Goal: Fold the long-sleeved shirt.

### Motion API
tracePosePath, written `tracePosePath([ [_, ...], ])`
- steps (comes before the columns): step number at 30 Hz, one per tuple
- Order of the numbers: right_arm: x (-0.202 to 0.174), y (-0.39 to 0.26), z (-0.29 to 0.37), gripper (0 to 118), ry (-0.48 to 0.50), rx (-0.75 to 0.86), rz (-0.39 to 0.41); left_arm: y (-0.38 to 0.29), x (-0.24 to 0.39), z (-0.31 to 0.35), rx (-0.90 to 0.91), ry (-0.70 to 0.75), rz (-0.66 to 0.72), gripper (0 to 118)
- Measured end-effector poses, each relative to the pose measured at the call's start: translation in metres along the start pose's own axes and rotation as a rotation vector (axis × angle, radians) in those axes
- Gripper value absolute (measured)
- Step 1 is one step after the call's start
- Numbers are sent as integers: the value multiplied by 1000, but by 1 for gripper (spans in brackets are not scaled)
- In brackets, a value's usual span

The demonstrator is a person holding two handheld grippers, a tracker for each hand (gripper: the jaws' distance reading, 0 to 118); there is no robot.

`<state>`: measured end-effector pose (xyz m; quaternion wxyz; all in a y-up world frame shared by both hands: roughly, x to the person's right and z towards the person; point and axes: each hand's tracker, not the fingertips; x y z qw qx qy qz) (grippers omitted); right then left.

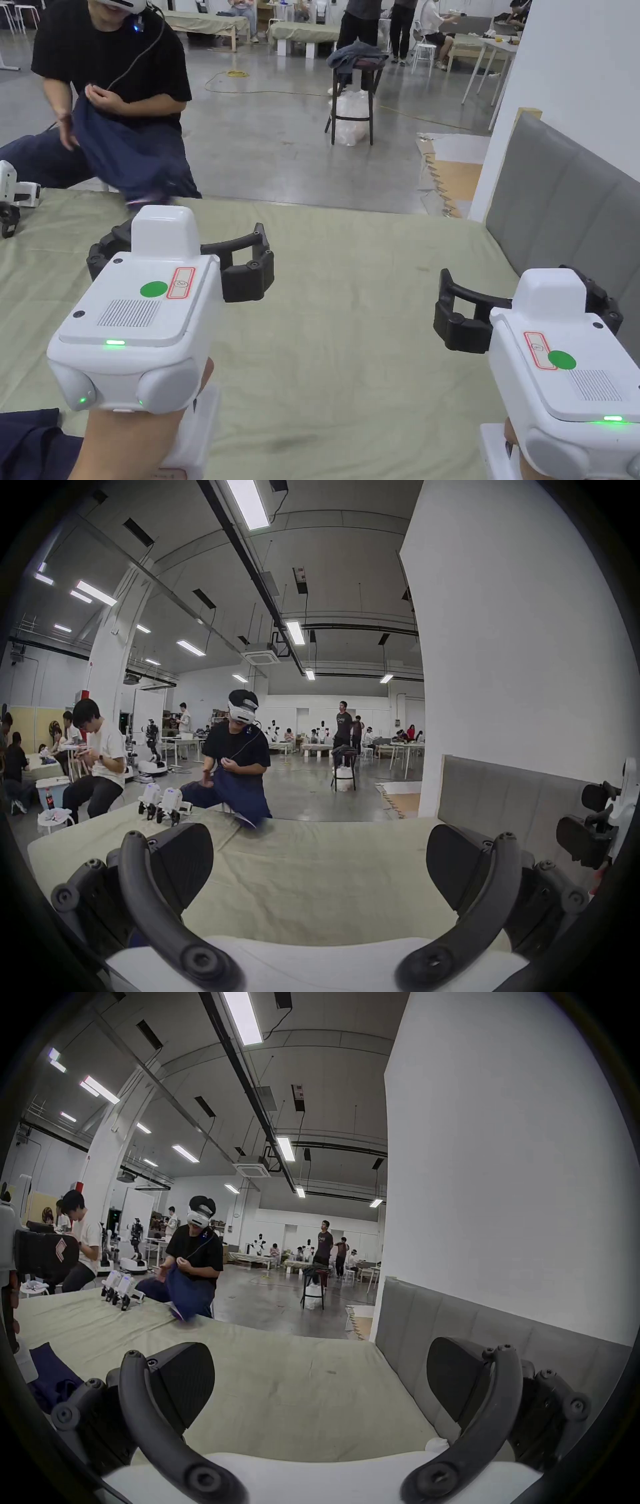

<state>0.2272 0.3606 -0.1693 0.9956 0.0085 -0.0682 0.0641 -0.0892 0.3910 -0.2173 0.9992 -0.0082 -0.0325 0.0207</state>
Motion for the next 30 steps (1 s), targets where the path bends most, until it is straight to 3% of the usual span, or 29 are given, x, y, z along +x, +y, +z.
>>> tracePosePath([
  [11, 2, -1, -2, 118, 1, -4, -3, 4, 7, -6, -57, 68, 1, 111],
  [20, 3, 0, -3, 118, 0, -10, -6, -2, 13, 4, -56, -35, -30, 111],
  [30, 8, 1, -2, 118, -2, -9, -27, 0, 12, 2, -55, 5, -63, 111],
])
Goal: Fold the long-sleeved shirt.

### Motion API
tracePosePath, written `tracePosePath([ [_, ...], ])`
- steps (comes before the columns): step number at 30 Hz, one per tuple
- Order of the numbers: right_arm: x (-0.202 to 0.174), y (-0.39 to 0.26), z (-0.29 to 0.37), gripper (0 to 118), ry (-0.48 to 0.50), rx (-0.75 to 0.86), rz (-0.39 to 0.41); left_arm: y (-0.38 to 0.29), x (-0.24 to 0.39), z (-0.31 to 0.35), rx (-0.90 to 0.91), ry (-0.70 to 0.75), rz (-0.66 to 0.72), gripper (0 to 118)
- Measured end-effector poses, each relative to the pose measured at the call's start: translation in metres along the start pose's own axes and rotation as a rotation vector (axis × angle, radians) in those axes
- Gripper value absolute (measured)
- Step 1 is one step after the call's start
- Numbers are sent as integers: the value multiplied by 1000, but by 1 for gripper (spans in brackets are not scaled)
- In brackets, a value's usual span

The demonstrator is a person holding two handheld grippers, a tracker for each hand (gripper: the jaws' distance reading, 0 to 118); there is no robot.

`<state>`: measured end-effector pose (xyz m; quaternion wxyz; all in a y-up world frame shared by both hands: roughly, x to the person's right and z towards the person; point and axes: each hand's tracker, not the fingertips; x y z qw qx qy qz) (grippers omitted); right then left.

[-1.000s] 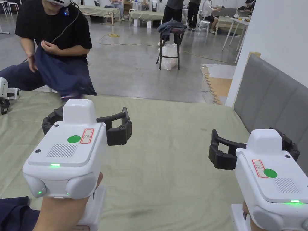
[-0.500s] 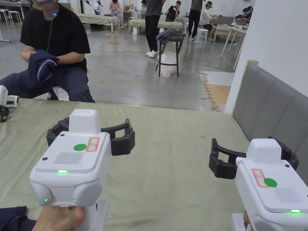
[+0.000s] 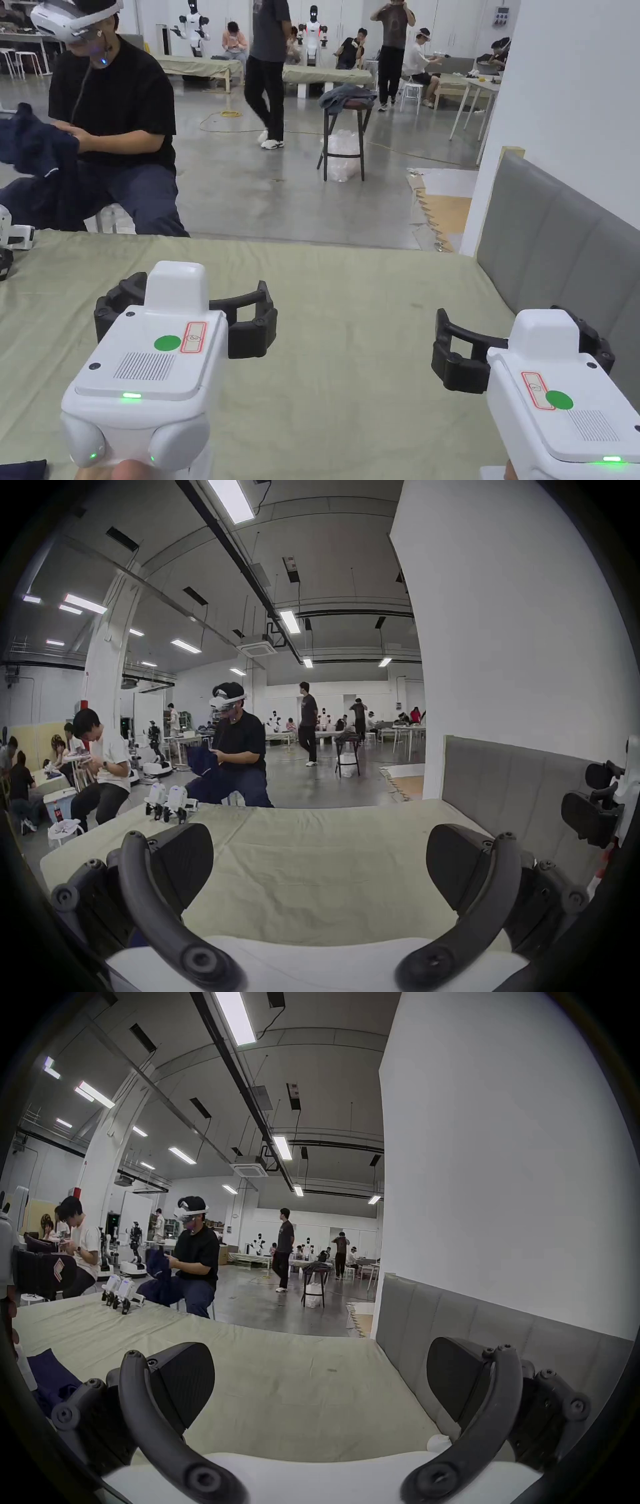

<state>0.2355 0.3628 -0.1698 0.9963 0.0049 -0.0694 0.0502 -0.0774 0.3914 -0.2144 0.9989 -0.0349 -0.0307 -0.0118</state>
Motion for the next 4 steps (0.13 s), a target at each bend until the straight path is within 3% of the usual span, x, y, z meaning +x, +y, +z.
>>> tracePosePath([
  [4, 0, 3, 0, 118, -5, 6, 3, 3, 2, 3, 16, 14, 4, 111],
])
